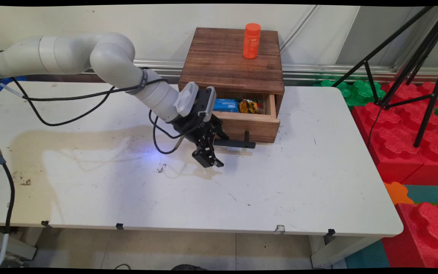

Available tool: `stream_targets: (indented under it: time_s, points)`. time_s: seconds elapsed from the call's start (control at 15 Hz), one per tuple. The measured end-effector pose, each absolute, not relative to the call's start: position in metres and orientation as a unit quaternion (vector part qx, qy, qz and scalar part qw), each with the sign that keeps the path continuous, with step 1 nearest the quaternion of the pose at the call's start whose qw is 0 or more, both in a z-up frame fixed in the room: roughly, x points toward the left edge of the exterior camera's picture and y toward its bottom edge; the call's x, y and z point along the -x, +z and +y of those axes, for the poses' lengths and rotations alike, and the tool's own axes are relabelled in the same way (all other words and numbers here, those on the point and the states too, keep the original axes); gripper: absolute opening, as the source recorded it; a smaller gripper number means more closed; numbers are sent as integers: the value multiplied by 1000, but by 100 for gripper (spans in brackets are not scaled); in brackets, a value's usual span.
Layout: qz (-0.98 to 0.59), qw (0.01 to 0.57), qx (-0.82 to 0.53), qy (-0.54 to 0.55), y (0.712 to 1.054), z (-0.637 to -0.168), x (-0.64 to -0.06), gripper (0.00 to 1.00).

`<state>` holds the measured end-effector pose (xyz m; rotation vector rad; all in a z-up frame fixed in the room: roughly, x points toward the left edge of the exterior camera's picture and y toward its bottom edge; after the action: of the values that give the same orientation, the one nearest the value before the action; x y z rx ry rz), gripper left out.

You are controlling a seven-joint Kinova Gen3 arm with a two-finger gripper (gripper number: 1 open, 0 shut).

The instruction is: Open the drawer

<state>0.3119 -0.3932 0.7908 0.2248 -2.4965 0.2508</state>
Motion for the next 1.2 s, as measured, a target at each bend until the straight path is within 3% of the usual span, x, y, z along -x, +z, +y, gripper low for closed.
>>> stream_targets:
  time_s: [1.2]
  points:
    - [-944,316,-53,83,793,-341,-302,100]
